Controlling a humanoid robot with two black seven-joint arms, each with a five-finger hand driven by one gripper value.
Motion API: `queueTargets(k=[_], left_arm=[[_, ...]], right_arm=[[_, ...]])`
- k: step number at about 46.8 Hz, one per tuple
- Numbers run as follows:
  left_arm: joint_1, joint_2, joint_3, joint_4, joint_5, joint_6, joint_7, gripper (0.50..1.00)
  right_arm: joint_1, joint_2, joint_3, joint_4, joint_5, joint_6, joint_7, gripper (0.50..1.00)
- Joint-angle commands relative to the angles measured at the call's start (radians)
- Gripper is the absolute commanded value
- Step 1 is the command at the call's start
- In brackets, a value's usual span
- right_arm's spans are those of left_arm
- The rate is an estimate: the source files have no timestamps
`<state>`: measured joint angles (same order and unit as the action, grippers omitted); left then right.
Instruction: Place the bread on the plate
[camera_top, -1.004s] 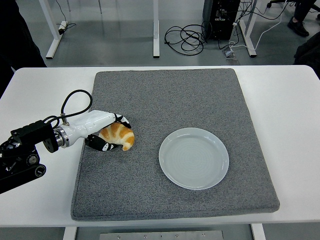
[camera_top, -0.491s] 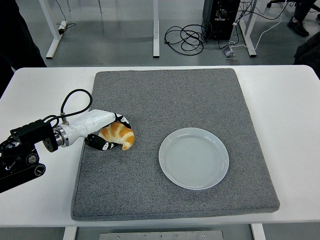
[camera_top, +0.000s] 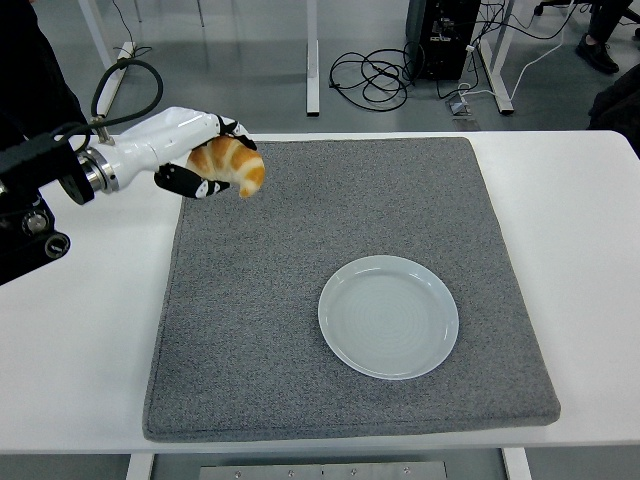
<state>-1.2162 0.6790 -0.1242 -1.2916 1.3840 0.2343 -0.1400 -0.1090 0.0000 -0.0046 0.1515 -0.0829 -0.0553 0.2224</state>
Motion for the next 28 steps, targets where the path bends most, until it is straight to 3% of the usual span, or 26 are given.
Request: queueTargets(k=[1, 16, 28], left_arm=[[-0.035, 0.025, -0.002, 0.0, 0.0, -0.001, -0.001, 0.5], [-0.155, 0.07, -0.006, -0.002, -0.002, -0.004, -0.012, 0.5], [-0.157, 0.076, 0.0, -0.002, -0.002, -0.006, -0.023, 0.5]], right_arm=[[0.0, 0.0, 0.0, 0.0, 0.0, 0.0, 0.0, 1.0], [0.0, 0.0, 0.0, -0.001, 0.0, 0.0, 0.0, 1.0], [0.0, 0.0, 0.0, 0.0, 0.0, 0.0, 0.0, 1.0]])
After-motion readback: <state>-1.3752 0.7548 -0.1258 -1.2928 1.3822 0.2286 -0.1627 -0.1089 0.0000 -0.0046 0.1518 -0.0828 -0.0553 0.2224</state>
